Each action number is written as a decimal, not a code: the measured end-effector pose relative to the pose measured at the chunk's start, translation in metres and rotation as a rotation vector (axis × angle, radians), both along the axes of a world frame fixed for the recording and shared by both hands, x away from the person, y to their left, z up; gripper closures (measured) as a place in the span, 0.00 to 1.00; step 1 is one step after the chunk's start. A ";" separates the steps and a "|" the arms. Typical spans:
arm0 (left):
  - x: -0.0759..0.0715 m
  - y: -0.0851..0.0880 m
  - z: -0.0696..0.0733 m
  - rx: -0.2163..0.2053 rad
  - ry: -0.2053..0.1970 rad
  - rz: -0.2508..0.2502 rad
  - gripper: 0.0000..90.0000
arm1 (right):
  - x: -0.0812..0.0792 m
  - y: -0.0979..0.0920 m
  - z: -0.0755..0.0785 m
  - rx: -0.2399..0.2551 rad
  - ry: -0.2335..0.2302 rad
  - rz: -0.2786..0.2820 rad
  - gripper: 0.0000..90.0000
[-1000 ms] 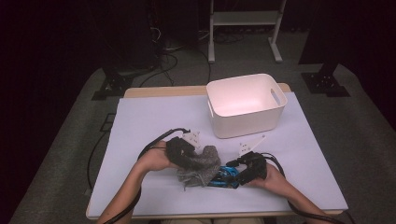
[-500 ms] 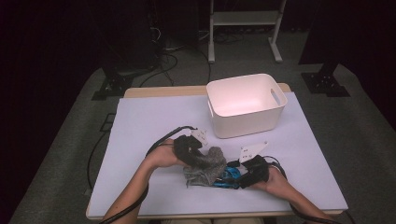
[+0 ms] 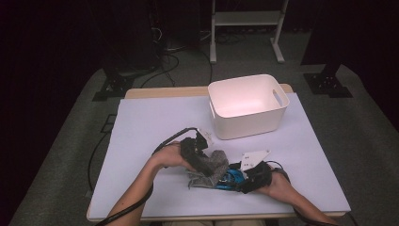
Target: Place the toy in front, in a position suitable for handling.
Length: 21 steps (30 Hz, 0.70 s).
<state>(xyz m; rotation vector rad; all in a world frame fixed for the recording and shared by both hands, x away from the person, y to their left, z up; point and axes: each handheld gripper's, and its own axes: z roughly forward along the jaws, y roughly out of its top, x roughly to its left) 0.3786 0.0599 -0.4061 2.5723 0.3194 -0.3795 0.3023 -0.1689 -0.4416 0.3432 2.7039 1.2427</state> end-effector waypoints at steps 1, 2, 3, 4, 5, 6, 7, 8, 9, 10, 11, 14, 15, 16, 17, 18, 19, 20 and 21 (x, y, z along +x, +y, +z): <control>0.000 -0.001 -0.002 -0.002 0.004 0.000 0.42 | 0.000 0.000 0.000 0.001 0.000 0.001 0.40; 0.000 -0.002 -0.003 0.007 0.001 -0.006 0.43 | 0.001 0.000 0.000 0.003 0.007 0.000 0.40; 0.000 -0.003 -0.003 0.009 -0.013 -0.018 0.47 | 0.001 0.000 -0.001 0.007 0.014 -0.002 0.40; 0.000 -0.003 -0.002 0.010 -0.023 -0.027 0.50 | 0.002 -0.001 -0.001 0.010 0.019 -0.002 0.40; -0.001 -0.003 -0.002 0.011 -0.028 -0.026 0.51 | 0.002 -0.001 -0.001 0.011 0.020 -0.002 0.40; -0.002 -0.003 -0.002 0.009 -0.031 -0.023 0.51 | 0.002 -0.001 -0.002 0.011 0.018 0.000 0.40; -0.004 -0.002 -0.001 0.009 -0.039 -0.026 0.51 | 0.002 -0.001 -0.002 0.011 0.017 0.001 0.40; -0.005 -0.002 -0.001 0.006 -0.048 -0.022 0.52 | 0.002 -0.001 -0.001 0.010 0.017 0.002 0.40; -0.007 -0.002 -0.001 0.005 -0.058 -0.017 0.52 | 0.003 -0.001 -0.001 0.011 0.019 0.002 0.39; -0.009 -0.001 0.000 0.003 -0.064 -0.016 0.52 | 0.003 -0.001 -0.002 0.012 0.022 0.002 0.39; -0.010 -0.001 0.000 0.004 -0.072 -0.017 0.53 | 0.004 -0.001 -0.002 0.013 0.032 0.003 0.39; -0.012 -0.001 0.001 0.009 -0.088 -0.028 0.53 | 0.012 -0.002 -0.003 0.021 0.122 -0.009 0.37; -0.013 -0.001 0.001 0.009 -0.092 -0.029 0.53 | 0.015 -0.003 -0.003 0.025 0.155 -0.014 0.37; -0.014 -0.001 0.001 0.007 -0.093 -0.027 0.53 | 0.018 -0.005 -0.005 0.030 0.189 -0.018 0.36; -0.015 -0.001 0.001 0.005 -0.098 -0.026 0.53 | 0.020 -0.006 -0.005 0.033 0.210 -0.019 0.36; -0.015 -0.001 0.001 0.007 -0.101 -0.028 0.53 | 0.022 -0.006 -0.006 0.036 0.229 -0.024 0.36; -0.016 -0.001 0.002 0.013 -0.107 -0.034 0.53 | 0.023 -0.007 -0.007 0.039 0.259 -0.031 0.35; -0.016 -0.001 0.002 0.014 -0.112 -0.032 0.53 | 0.026 -0.007 -0.009 0.044 0.290 -0.036 0.34; -0.017 -0.001 0.003 0.018 -0.113 -0.030 0.54 | 0.028 -0.007 -0.010 0.050 0.313 -0.038 0.34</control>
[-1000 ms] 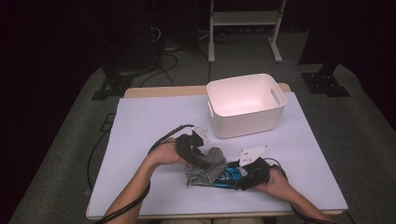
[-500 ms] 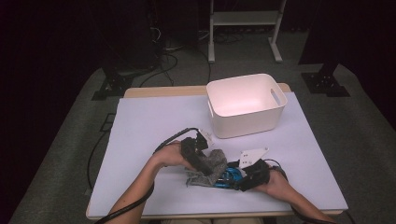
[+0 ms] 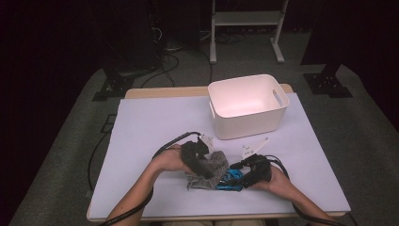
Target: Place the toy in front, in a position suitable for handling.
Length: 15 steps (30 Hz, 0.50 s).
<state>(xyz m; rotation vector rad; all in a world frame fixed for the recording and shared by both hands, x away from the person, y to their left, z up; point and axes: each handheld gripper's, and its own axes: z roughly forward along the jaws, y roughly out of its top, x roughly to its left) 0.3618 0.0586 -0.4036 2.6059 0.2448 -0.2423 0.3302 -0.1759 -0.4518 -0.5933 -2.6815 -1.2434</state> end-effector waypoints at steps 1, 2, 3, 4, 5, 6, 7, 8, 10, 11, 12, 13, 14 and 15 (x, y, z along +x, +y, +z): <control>0.000 0.000 0.000 0.003 0.001 0.000 0.54 | 0.000 0.000 -0.001 0.004 0.002 -0.001 0.34; -0.001 0.000 0.001 0.004 0.001 0.002 0.54 | -0.001 0.001 -0.001 0.005 -0.005 0.001 0.34; -0.001 0.000 0.001 0.004 0.000 0.001 0.53 | -0.002 0.001 0.000 0.004 -0.019 0.003 0.34; -0.001 0.000 0.003 0.006 0.004 0.000 0.53 | -0.004 0.002 0.001 0.001 -0.039 0.003 0.34; 0.001 0.000 0.004 0.002 0.014 0.005 0.52 | -0.008 0.002 0.002 -0.001 -0.069 0.006 0.35; 0.002 0.001 0.006 -0.001 0.032 0.012 0.51 | -0.011 0.003 0.002 -0.002 -0.109 0.012 0.35; 0.004 0.001 0.008 -0.006 0.040 0.017 0.50 | -0.014 0.003 0.004 -0.008 -0.130 0.013 0.35; 0.005 0.001 0.009 -0.006 0.046 0.025 0.48 | -0.017 0.003 0.004 -0.012 -0.159 0.019 0.35; 0.006 0.000 0.010 -0.002 0.073 0.037 0.41 | -0.023 0.003 0.006 -0.024 -0.215 0.031 0.36; 0.008 -0.001 0.009 0.007 0.084 0.024 0.39 | -0.027 0.004 0.007 -0.029 -0.250 0.039 0.36; 0.008 -0.002 0.007 0.016 0.098 0.027 0.36 | -0.030 0.004 0.008 -0.035 -0.280 0.043 0.36; 0.008 -0.004 0.005 0.027 0.108 0.024 0.34 | -0.033 0.004 0.009 -0.040 -0.309 0.051 0.36; 0.009 -0.005 0.003 0.031 0.118 0.022 0.33 | -0.036 0.005 0.010 -0.048 -0.330 0.053 0.36; 0.008 -0.006 0.001 0.029 0.130 0.019 0.33 | -0.038 0.005 0.010 -0.055 -0.351 0.057 0.36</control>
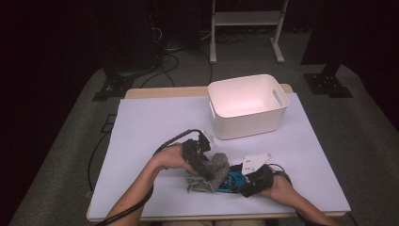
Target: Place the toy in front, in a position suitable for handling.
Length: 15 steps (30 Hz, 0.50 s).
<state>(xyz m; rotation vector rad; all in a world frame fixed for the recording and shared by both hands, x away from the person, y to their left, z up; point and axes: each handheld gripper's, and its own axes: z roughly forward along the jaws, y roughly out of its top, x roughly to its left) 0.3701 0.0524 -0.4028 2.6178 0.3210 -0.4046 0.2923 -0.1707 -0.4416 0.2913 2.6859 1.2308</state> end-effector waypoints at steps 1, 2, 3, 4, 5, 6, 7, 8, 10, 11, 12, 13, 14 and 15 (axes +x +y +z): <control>-0.001 -0.001 -0.002 -0.005 0.010 -0.013 0.35 | -0.002 0.000 0.000 -0.003 -0.016 0.002 0.36; -0.002 -0.001 -0.002 -0.012 0.001 -0.022 0.39 | -0.003 0.001 0.001 -0.007 -0.023 0.001 0.36; -0.004 0.000 -0.001 -0.017 -0.007 -0.028 0.41 | -0.004 0.001 0.001 -0.009 -0.030 0.002 0.36; -0.005 0.000 0.001 -0.017 -0.016 -0.030 0.43 | -0.004 0.001 0.001 -0.012 -0.038 0.008 0.36; -0.008 0.000 0.003 -0.015 -0.030 -0.032 0.44 | -0.005 0.001 0.002 -0.015 -0.040 0.010 0.36; -0.010 0.000 0.005 -0.007 -0.045 -0.036 0.44 | -0.004 0.000 0.003 -0.019 -0.035 0.012 0.35; -0.013 0.000 0.007 -0.006 -0.066 -0.043 0.45 | -0.002 0.000 0.003 -0.020 -0.023 0.015 0.35; -0.017 0.001 0.011 -0.001 -0.096 -0.054 0.51 | 0.000 -0.002 0.004 -0.015 0.007 0.011 0.33; -0.023 0.001 0.013 0.005 -0.130 -0.059 0.51 | 0.004 -0.006 0.003 0.012 0.061 0.000 0.32; -0.026 0.001 0.014 0.007 -0.143 -0.056 0.51 | 0.006 -0.007 0.003 0.010 0.081 0.003 0.32; -0.029 0.001 0.015 0.007 -0.157 -0.061 0.51 | 0.007 -0.007 0.002 0.005 0.100 0.008 0.34; -0.031 0.001 0.016 0.008 -0.169 -0.065 0.51 | 0.007 -0.007 0.001 0.000 0.118 0.014 0.35; -0.034 0.001 0.017 0.009 -0.179 -0.073 0.51 | 0.007 -0.007 0.000 -0.002 0.139 0.023 0.37; -0.036 0.002 0.018 0.005 -0.183 -0.079 0.51 | 0.007 -0.007 -0.001 -0.002 0.157 0.032 0.40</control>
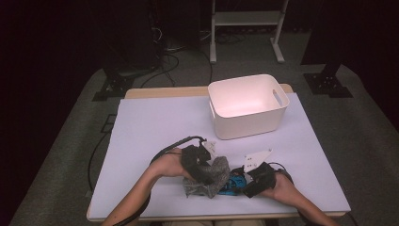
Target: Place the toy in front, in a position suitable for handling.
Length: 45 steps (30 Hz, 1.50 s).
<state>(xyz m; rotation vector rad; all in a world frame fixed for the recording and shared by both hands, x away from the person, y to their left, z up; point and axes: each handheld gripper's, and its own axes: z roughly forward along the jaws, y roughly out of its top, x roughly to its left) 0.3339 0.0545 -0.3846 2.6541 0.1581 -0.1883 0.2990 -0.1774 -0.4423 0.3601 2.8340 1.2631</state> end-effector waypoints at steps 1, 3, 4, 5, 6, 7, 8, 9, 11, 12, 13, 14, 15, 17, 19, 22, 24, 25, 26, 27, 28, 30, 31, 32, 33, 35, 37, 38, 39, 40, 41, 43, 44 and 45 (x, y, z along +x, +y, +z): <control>-0.002 0.001 0.001 -0.004 0.001 -0.003 0.51 | 0.000 0.001 0.000 -0.002 0.016 0.014 0.42; -0.005 0.003 0.003 -0.016 0.006 -0.005 0.50 | 0.000 0.003 -0.001 0.000 0.046 0.030 0.45; -0.007 0.004 0.004 -0.019 0.002 -0.014 0.50 | 0.001 0.005 -0.001 0.004 0.053 0.043 0.46; -0.008 0.005 0.004 -0.021 -0.001 -0.015 0.50 | 0.000 0.008 -0.001 0.005 0.067 0.050 0.47; -0.010 0.005 0.004 -0.023 0.008 -0.009 0.51 | 0.000 0.010 -0.001 -0.003 0.066 0.059 0.48; -0.011 0.006 0.005 -0.025 0.007 -0.014 0.51 | -0.001 0.013 -0.001 -0.011 0.071 0.072 0.50; -0.011 0.006 0.006 -0.026 0.013 -0.016 0.52 | -0.002 0.016 -0.002 -0.019 0.082 0.085 0.53; -0.012 0.007 0.006 -0.029 0.013 -0.022 0.53 | -0.003 0.019 -0.003 -0.021 0.091 0.099 0.56; -0.013 0.008 0.007 -0.041 0.022 -0.025 0.55 | -0.005 0.023 -0.004 -0.038 0.087 0.133 0.63; -0.014 0.008 0.008 -0.043 0.023 -0.023 0.56 | -0.006 0.024 -0.005 -0.036 0.088 0.149 0.64; -0.014 0.009 0.008 -0.048 0.022 -0.024 0.57 | -0.008 0.024 -0.005 -0.038 0.076 0.150 0.65; -0.015 0.010 0.008 -0.053 0.021 -0.018 0.58 | -0.009 0.024 -0.004 -0.040 0.073 0.155 0.65; -0.015 0.010 0.009 -0.052 0.015 -0.018 0.59 | -0.010 0.024 -0.004 -0.040 0.062 0.158 0.67; -0.015 0.012 0.010 -0.056 0.014 -0.014 0.61 | -0.012 0.023 -0.004 -0.040 0.037 0.156 0.67; -0.014 0.013 0.011 -0.049 0.004 -0.012 0.62 | -0.012 0.023 -0.003 -0.036 0.018 0.149 0.67; -0.010 0.017 0.018 -0.052 -0.023 0.011 0.65 | -0.009 0.024 0.002 -0.038 -0.032 0.144 0.68; -0.007 0.021 0.024 -0.059 -0.048 0.025 0.69 | -0.002 0.022 0.008 -0.003 -0.033 0.133 0.69; -0.005 0.021 0.026 -0.062 -0.053 0.030 0.70 | 0.001 0.023 0.010 -0.008 -0.055 0.136 0.69; -0.003 0.021 0.026 -0.063 -0.055 0.039 0.71 | 0.003 0.026 0.010 -0.028 -0.076 0.135 0.69; -0.002 0.021 0.026 -0.058 -0.055 0.039 0.71 | 0.006 0.027 0.009 -0.038 -0.073 0.135 0.69; -0.003 0.020 0.026 -0.053 -0.064 0.036 0.71 | 0.009 0.028 0.007 -0.031 -0.060 0.135 0.69; -0.004 0.017 0.025 -0.070 -0.064 0.033 0.73 | 0.011 0.027 0.002 -0.025 -0.034 0.126 0.69; -0.004 0.015 0.023 -0.057 -0.067 0.023 0.75 | 0.012 0.027 0.000 -0.022 -0.019 0.121 0.69; -0.005 0.013 0.021 -0.040 -0.077 0.015 0.76 | 0.012 0.026 -0.001 -0.007 -0.005 0.115 0.68; -0.006 0.011 0.021 -0.036 -0.083 0.011 0.77 | 0.012 0.024 -0.001 -0.005 0.009 0.110 0.66; -0.007 0.011 0.022 -0.030 -0.101 -0.003 0.78 | 0.013 0.020 0.002 0.001 0.024 0.095 0.62; -0.008 0.013 0.023 -0.033 -0.103 -0.015 0.79 | 0.011 0.011 0.004 0.013 0.017 0.075 0.63; -0.008 0.013 0.023 -0.034 -0.108 -0.017 0.79 | 0.011 0.007 0.004 0.016 0.018 0.065 0.66; -0.008 0.013 0.024 -0.038 -0.110 -0.016 0.79 | 0.010 0.003 0.004 0.024 0.019 0.059 0.70; -0.009 0.012 0.025 -0.045 -0.110 -0.017 0.79 | 0.009 0.001 0.003 0.038 0.021 0.058 0.73; -0.008 0.011 0.026 -0.052 -0.108 -0.020 0.79 | 0.007 -0.001 0.003 0.044 0.017 0.050 0.74; -0.010 0.005 0.029 -0.066 -0.110 -0.040 0.79 | 0.005 0.000 0.004 0.033 -0.008 0.047 0.75; -0.011 0.002 0.031 -0.069 -0.116 -0.050 0.79 | 0.005 0.001 0.005 0.031 -0.013 0.050 0.75; -0.012 -0.002 0.033 -0.077 -0.121 -0.059 0.79 | 0.005 0.001 0.005 0.025 -0.014 0.053 0.76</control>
